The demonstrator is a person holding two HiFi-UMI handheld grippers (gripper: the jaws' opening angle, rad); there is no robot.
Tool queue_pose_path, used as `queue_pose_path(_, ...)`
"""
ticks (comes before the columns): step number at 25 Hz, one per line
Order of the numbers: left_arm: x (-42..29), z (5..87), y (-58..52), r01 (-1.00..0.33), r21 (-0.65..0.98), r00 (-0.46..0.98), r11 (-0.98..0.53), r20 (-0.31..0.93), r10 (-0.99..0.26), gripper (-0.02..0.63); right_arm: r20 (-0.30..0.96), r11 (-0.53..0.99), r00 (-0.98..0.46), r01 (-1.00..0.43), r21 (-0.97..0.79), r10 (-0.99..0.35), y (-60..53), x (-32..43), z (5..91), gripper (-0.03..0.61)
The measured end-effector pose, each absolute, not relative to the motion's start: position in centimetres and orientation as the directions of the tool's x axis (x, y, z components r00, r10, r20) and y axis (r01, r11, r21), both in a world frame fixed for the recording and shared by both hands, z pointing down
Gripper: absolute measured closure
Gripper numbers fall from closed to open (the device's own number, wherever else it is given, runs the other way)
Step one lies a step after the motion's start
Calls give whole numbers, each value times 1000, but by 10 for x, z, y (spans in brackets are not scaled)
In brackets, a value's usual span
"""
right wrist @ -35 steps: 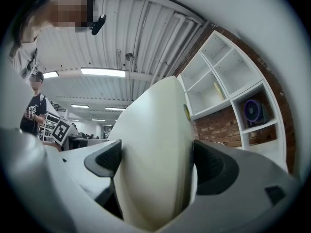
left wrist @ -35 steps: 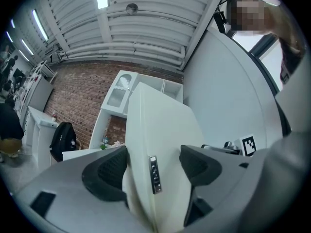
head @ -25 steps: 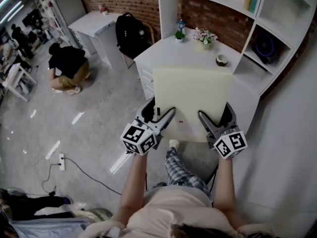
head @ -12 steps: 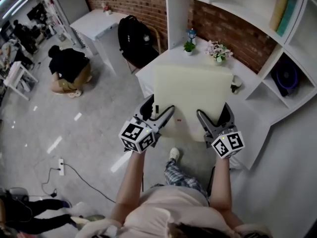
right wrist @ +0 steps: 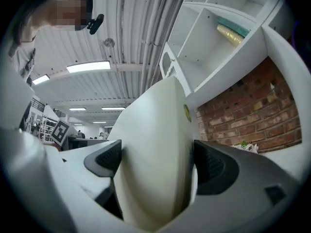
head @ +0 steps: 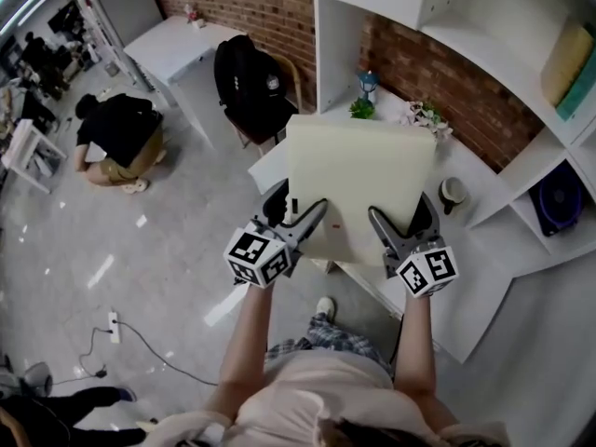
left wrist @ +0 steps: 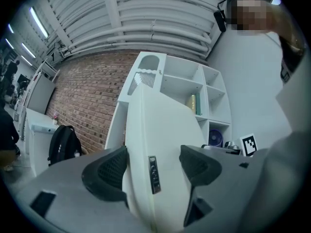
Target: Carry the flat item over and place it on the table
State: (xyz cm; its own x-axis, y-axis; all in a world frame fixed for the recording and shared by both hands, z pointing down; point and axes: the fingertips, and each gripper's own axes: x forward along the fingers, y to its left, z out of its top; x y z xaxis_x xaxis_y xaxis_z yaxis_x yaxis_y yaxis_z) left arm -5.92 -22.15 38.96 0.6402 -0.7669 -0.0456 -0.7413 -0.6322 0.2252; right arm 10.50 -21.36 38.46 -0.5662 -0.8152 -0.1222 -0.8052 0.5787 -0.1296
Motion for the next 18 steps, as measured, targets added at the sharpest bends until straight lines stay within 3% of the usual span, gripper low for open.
queue_pose_path(18, -64, 417, -336, -743, 252, 649, -621, 39, -760, 278, -64, 557, -556, -808, -195, -829, -328, 100, 414, 109)
